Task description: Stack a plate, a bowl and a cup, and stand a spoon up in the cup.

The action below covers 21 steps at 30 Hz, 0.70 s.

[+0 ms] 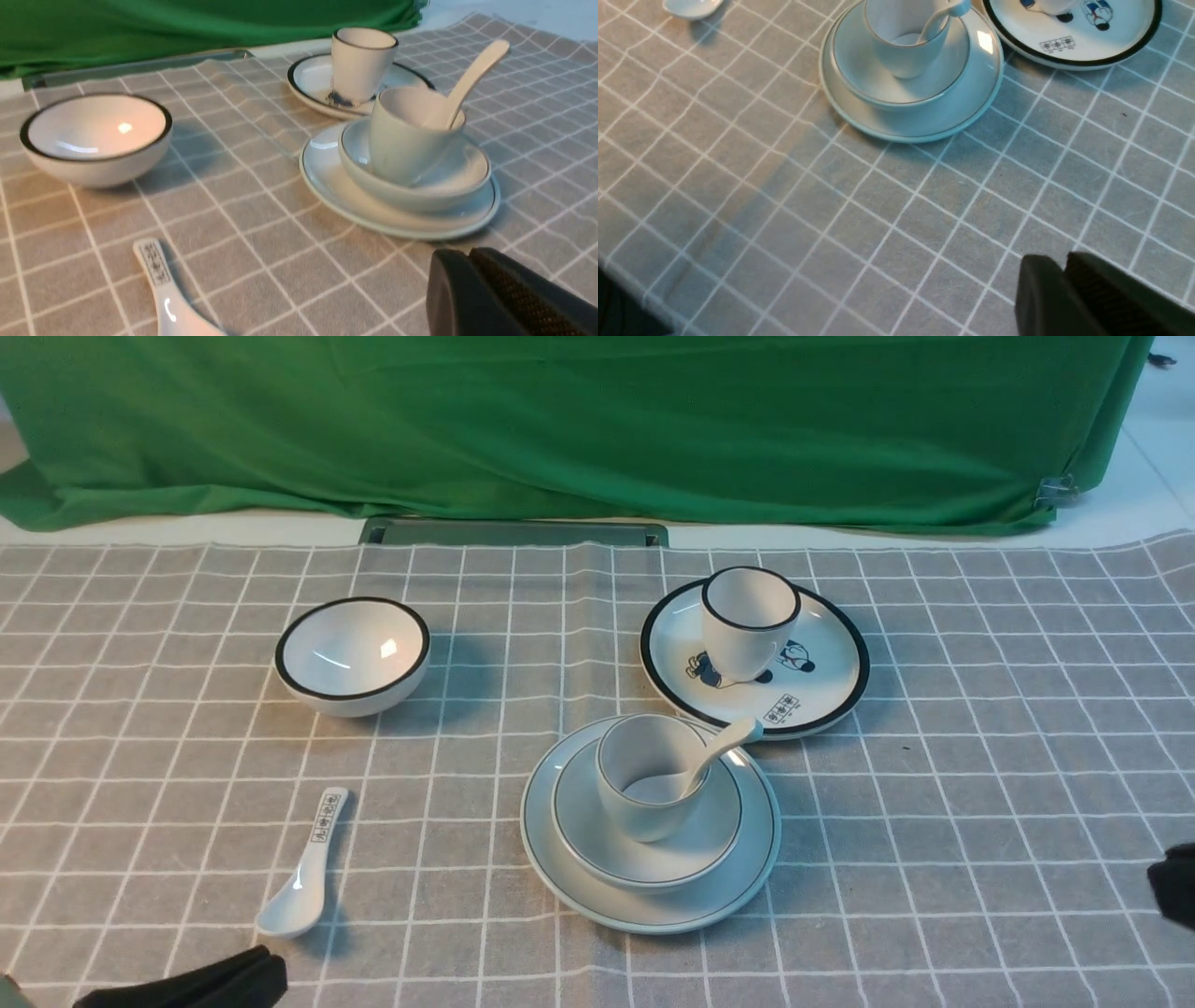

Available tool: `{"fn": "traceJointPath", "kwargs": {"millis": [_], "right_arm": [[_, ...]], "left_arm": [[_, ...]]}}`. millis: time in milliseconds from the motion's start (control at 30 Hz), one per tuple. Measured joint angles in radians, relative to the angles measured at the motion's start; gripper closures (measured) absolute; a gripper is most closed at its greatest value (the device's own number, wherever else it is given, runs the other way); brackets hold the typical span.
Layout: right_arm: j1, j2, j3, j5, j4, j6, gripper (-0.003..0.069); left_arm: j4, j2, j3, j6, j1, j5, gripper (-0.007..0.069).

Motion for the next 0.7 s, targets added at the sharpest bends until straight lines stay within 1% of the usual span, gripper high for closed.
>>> {"fn": "traceJointPath", "kwargs": {"millis": [33,67,100,167,200,267,300,367,400,433,467,567,633,700], "right_arm": [[-0.092,-0.022,0.007,-0.028,0.006,-0.003,0.0582],[-0.135,-0.036,0.017,-0.05,0.016,-0.012,0.0603],[-0.146,-0.04,0.021,-0.056,0.026,-0.023,0.0608],[-0.248,-0.092,0.079,-0.134,0.085,-0.101,0.0636],[-0.342,-0.148,0.156,-0.221,0.15,-0.204,0.0643],[-0.463,-0.236,0.284,-0.337,0.228,-0.319,0.0643],[-0.521,-0.275,0.34,-0.38,0.251,-0.346,0.0643],[-0.603,-0.356,0.453,-0.456,0.279,-0.373,0.0643],[-0.659,-0.438,0.56,-0.519,0.285,-0.386,0.0643],[-0.665,-0.438,0.56,-0.519,0.285,-0.388,0.0643],[-0.702,-0.511,0.654,-0.577,0.286,-0.394,0.0643],[-0.725,-0.615,0.793,-0.656,0.286,-0.394,0.0643],[-0.73,-0.667,0.852,-0.669,0.286,-0.396,0.0643],[-0.731,-0.686,0.864,-0.66,0.286,-0.396,0.0643]], "left_arm": [[0.0,0.0,0.021,0.0,0.0,-0.002,0.0615],[0.0,0.0,0.026,0.0,0.0,-0.001,0.0615],[0.0,0.0,0.029,0.0,0.0,0.0,0.0615],[0.0,0.0,0.034,-0.004,0.0,0.001,0.0614],[0.0,0.0,0.034,-0.003,0.0,0.0,0.0613],[0.0,0.0,0.035,-0.002,0.0,-0.001,0.0613],[0.0,0.0,0.035,-0.002,0.0,-0.001,0.0613],[0.0,0.0,0.035,-0.003,0.0,-0.002,0.0613],[0.0,0.0,0.035,-0.002,0.0,-0.002,0.0613],[0.0,0.0,0.035,-0.001,0.0,-0.002,0.0613],[0.0,0.0,0.035,0.001,0.0,-0.002,0.0613],[0.0,0.0,0.035,0.004,0.0,-0.002,0.0613],[0.0,0.0,0.035,0.004,0.0,-0.002,0.0613],[0.0,0.0,0.035,0.004,0.0,-0.002,0.0613]]}}
